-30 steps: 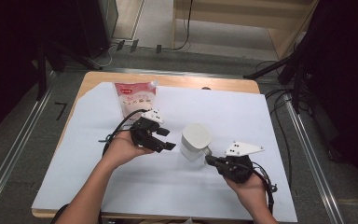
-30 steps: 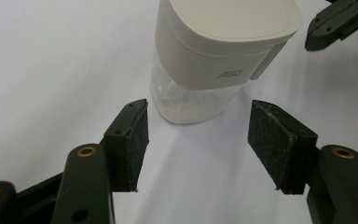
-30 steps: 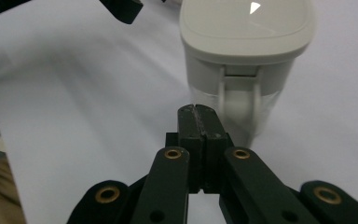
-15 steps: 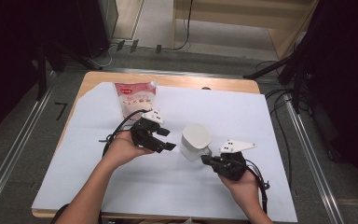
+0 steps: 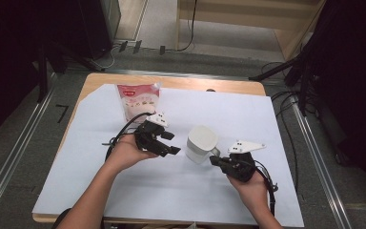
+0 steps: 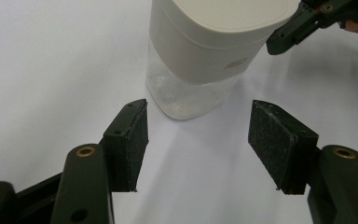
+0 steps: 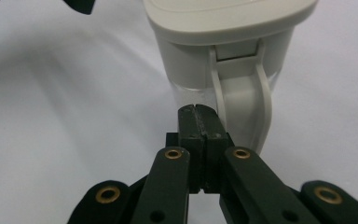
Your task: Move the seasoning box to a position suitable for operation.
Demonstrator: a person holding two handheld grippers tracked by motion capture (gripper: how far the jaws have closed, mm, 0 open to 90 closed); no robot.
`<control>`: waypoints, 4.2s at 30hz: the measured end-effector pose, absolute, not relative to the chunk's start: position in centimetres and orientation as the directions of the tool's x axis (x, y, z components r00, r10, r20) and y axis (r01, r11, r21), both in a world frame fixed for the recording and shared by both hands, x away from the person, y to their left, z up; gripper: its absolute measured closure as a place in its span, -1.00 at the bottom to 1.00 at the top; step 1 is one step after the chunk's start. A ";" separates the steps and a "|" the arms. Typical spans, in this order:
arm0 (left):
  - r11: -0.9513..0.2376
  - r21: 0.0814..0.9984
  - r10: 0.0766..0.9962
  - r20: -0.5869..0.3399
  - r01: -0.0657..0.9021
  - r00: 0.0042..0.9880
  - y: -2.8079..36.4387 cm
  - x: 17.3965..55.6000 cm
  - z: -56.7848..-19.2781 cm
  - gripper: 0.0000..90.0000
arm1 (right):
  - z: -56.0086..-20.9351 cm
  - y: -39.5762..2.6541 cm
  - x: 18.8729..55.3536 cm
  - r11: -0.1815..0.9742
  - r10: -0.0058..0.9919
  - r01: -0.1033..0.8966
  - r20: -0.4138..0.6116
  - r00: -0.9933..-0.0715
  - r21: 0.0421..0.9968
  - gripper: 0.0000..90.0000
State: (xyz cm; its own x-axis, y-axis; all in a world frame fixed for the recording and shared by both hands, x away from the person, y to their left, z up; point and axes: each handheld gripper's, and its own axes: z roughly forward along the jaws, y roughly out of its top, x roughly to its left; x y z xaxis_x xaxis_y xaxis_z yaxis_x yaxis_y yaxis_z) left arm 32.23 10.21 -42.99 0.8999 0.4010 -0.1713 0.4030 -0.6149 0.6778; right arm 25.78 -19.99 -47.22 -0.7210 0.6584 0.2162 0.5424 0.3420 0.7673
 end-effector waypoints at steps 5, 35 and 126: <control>-0.614 0.678 0.395 -0.181 0.405 0.901 10.2 32.2 -42.9 -0.12 | -47.4 -20.6 26.4 0.325 0.670 0.556 0.228 -0.706 0.765 1.00; -0.622 0.677 0.346 -0.212 0.392 0.914 7.9 32.6 -43.3 -0.38 | -46.7 -23.5 29.7 0.260 0.718 0.596 0.261 -0.646 0.760 1.00; -0.677 0.679 0.254 -0.150 0.286 0.956 2.2 36.8 -43.1 -0.65 | -44.9 -22.9 31.5 0.275 0.742 0.538 0.181 -0.646 0.797 1.00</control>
